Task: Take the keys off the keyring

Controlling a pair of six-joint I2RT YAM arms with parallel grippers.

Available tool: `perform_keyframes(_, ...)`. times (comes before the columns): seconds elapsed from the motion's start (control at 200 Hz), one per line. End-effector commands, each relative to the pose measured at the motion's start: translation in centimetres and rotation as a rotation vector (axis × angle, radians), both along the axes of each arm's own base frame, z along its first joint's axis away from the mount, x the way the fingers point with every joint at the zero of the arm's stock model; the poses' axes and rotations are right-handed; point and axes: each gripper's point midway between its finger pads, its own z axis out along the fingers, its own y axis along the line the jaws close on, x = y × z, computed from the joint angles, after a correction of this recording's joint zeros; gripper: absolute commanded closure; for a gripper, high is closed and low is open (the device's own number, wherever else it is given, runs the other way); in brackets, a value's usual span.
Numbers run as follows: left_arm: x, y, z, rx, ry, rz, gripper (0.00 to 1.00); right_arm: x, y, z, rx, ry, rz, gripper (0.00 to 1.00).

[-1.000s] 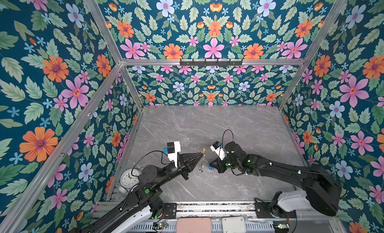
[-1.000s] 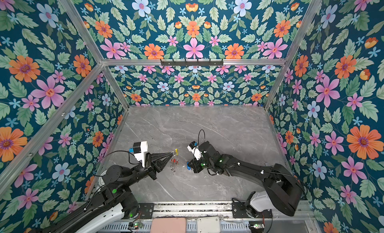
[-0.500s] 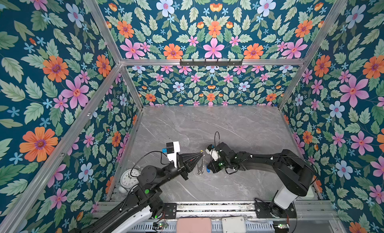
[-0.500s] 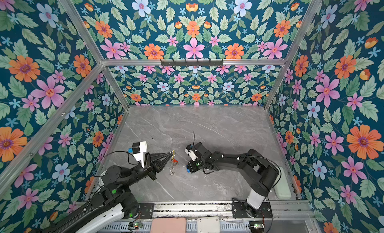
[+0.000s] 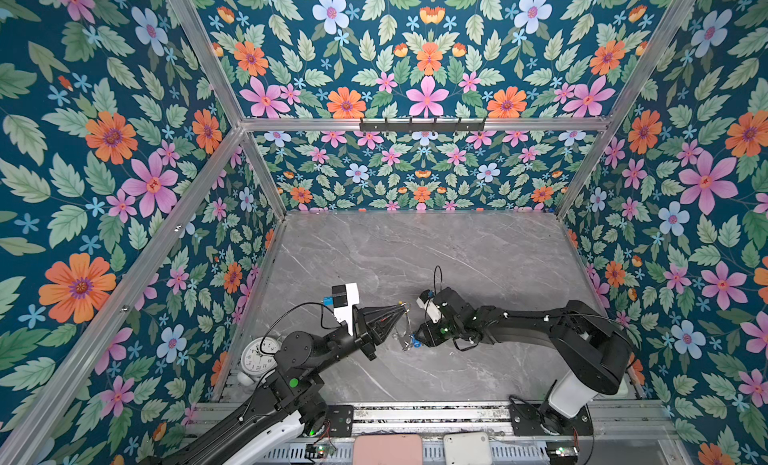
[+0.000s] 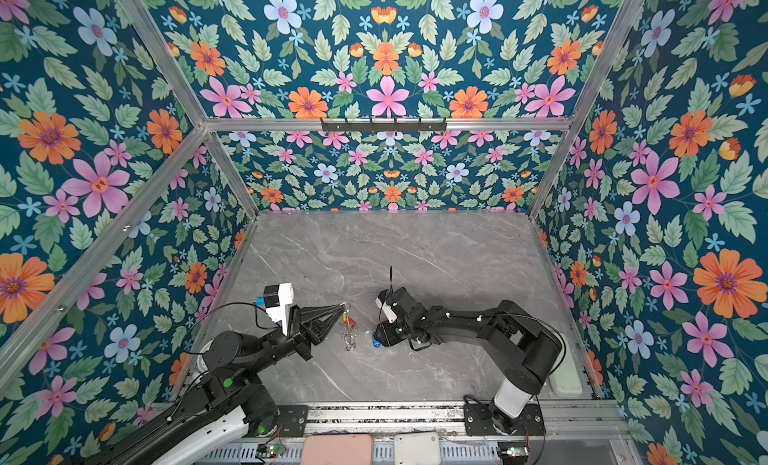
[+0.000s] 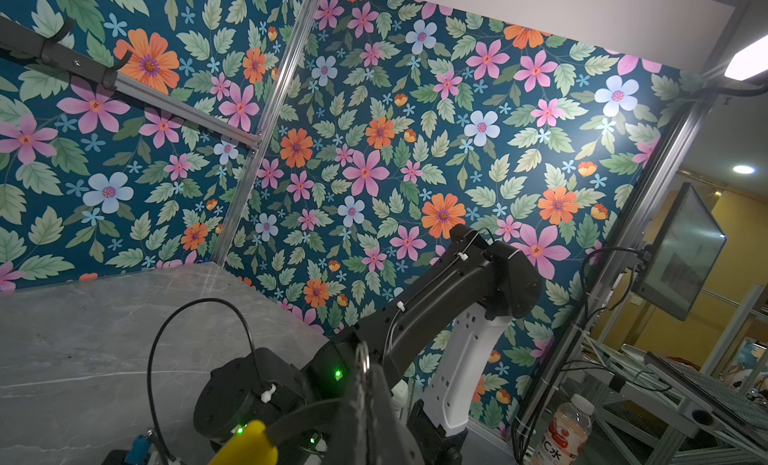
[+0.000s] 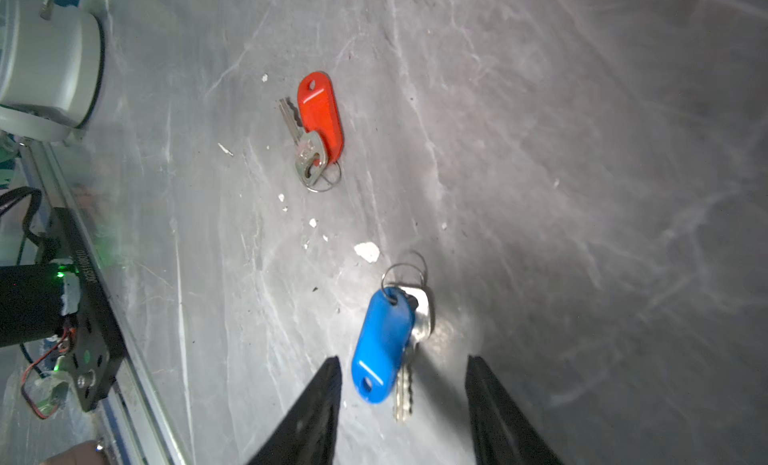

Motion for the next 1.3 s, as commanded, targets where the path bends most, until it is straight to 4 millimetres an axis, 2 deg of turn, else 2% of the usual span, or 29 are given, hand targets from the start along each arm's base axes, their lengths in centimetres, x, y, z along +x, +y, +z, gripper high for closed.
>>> perform_keyframes(0.0, -0.2, 0.3, 1.1, -0.032, -0.025, 0.002, 1.0, 1.1, -0.1, 2.0, 0.032, -0.076, -0.041, 0.39)
perform_keyframes(0.19, -0.1, 0.2, 0.9, -0.025, -0.02, 0.003, 1.0, 1.3, -1.1, 4.9, 0.054, -0.148, -0.065, 0.35)
perform_keyframes(0.31, -0.1, 0.2, 0.8, -0.022, -0.021, 0.007, 1.0, 1.2, -1.9, 7.6, 0.077, -0.202, -0.082, 0.33)
perform_keyframes(0.53, 0.0, 0.2, 0.8, -0.01, -0.02, 0.01, 1.0, 0.4, -4.0, 13.5, 0.143, -0.313, -0.108, 0.31)
perform_keyframes(0.85, 0.3, -0.3, 0.3, 0.005, -0.011, 0.008, 1.0, -2.7, -6.0, 22.8, 0.333, -0.448, -0.062, 0.3)
perform_keyframes(1.015, 0.6, -0.5, 0.0, 0.012, -0.006, 0.01, 1.0, -4.7, -5.9, 26.2, 0.408, -0.493, -0.008, 0.29)
perform_keyframes(1.295, 0.9, -0.9, -0.5, 0.025, 0.004, 0.011, 1.0, -8.7, -3.9, 30.7, 0.451, -0.628, 0.138, 0.27)
